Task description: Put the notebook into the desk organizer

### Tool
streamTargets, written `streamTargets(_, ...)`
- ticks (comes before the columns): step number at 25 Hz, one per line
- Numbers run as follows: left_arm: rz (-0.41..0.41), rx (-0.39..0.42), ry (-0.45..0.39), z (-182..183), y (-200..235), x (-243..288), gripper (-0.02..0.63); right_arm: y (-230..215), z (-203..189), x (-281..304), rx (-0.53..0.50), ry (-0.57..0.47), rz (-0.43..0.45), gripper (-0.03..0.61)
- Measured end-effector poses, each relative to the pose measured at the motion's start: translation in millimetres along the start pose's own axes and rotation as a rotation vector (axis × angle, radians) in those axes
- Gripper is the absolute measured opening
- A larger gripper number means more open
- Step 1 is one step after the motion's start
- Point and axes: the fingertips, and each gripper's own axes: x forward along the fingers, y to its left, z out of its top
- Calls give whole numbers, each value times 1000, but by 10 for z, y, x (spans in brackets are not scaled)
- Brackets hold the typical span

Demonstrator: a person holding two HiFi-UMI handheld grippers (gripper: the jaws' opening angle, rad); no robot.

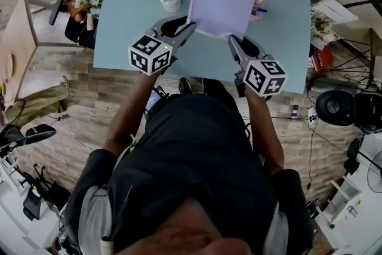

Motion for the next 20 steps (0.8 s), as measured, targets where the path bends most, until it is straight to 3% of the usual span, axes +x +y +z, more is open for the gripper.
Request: streamTargets(20, -18, 46, -25, -321, -342, -399, 161, 264, -476, -264, -9, 13, -22, 94)
